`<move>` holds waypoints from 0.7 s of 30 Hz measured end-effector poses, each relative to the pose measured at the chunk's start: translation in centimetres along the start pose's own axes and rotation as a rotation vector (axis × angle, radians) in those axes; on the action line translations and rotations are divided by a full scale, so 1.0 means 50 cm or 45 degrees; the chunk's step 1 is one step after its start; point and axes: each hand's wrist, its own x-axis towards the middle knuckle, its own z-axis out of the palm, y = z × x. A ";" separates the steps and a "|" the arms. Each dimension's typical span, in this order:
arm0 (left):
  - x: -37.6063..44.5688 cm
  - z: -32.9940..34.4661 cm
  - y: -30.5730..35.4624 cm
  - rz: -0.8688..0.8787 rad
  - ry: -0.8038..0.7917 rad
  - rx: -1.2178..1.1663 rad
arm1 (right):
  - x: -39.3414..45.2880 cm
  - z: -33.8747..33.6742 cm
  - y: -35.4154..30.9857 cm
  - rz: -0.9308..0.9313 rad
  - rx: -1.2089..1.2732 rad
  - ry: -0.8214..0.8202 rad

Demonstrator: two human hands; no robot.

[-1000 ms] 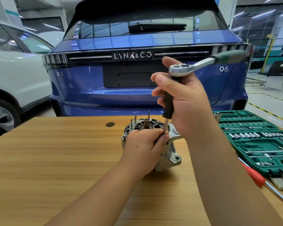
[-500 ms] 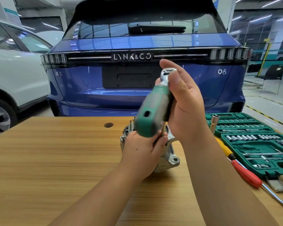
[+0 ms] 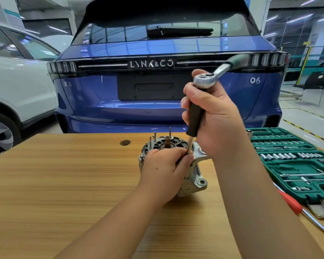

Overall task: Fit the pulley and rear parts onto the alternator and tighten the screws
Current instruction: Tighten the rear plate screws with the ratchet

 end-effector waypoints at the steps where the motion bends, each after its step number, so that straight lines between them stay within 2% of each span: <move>1: 0.001 0.000 0.001 -0.003 0.009 0.005 | -0.002 0.005 0.007 -0.099 -0.065 0.006; 4: 0.003 0.001 0.002 -0.004 0.023 0.007 | -0.005 0.016 0.019 -0.344 -0.239 -0.029; 6: 0.002 0.003 0.000 0.000 0.020 -0.012 | -0.001 0.015 0.019 -0.384 -0.299 -0.076; 8: 0.001 0.004 -0.001 0.006 0.009 -0.033 | 0.001 0.013 0.017 -0.343 -0.272 -0.148; 12: 0.000 0.006 -0.004 0.007 0.021 -0.041 | 0.000 0.004 0.002 -0.118 0.048 -0.272; 15: -0.001 0.007 -0.006 0.023 0.037 -0.047 | 0.004 0.000 -0.006 0.020 0.124 -0.356; 17: -0.001 0.006 -0.005 0.024 0.036 -0.048 | 0.005 0.002 -0.005 0.010 0.085 -0.417; 19: 0.000 0.007 -0.004 0.017 0.040 -0.051 | 0.005 0.008 -0.003 0.020 0.072 -0.368; 21: 0.000 0.006 -0.001 0.011 0.050 -0.044 | 0.003 0.011 -0.002 0.045 0.119 -0.231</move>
